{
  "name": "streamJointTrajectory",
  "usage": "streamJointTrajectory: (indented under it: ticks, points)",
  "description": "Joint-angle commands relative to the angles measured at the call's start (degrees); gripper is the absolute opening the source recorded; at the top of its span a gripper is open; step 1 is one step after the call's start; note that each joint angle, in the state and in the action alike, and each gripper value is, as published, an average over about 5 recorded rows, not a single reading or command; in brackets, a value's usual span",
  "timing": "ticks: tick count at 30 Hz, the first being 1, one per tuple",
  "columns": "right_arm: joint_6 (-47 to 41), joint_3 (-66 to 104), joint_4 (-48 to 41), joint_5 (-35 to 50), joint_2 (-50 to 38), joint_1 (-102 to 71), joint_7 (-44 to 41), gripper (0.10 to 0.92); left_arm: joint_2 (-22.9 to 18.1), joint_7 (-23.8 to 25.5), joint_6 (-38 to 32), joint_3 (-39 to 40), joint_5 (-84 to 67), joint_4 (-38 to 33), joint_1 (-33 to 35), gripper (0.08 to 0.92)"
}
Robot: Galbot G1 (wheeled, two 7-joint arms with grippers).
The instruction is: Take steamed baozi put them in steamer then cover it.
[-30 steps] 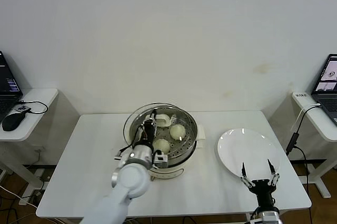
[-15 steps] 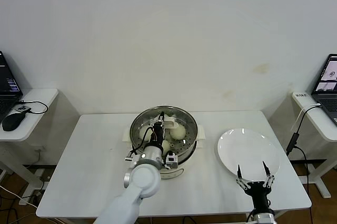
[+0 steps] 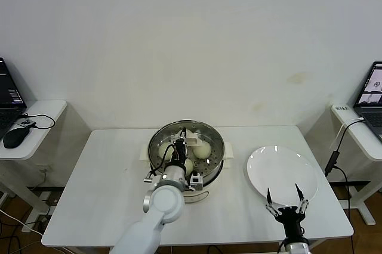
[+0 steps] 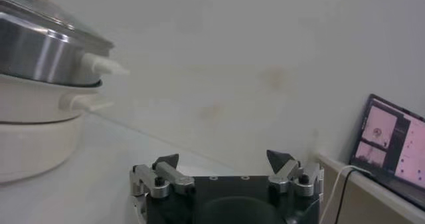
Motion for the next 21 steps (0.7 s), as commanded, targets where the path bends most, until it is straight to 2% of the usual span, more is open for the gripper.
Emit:
streamJointTrajectory:
  ticks: [1, 7, 13, 18, 21]
  points:
    - [0.0, -0.5, 0.0, -0.2, 0.1, -0.1, 0.0, 0.823, 0.1, 0.0, -0.4, -0.1, 0.1, -2.1, 1.0, 0.170]
    - [0.0, -0.8, 0.0, -0.5, 0.1, -0.3, -0.1, 0.823, 2.8, -0.2, -0.4, -0.3, -1.4, -8.8, 4.7, 0.333]
    - [0.1, -0.8, 0.2, -0.5, -0.1, -0.7, -0.1, 0.823, 7.5, -2.2, -1.6, -3.2, -5.0, -18.5, 12.9, 0.506]
    - [0.1, -1.2, 0.2, -0.1, -0.6, -0.9, -0.1, 0.823, 10.0, -8.1, -4.3, -9.5, -13.7, -29.4, 23.8, 0.654]
    - [0.0, -1.5, 0.3, 0.9, -1.2, -1.2, -0.4, 0.823, 11.1, -16.0, -6.4, -15.8, -29.0, -32.5, 32.4, 0.740]
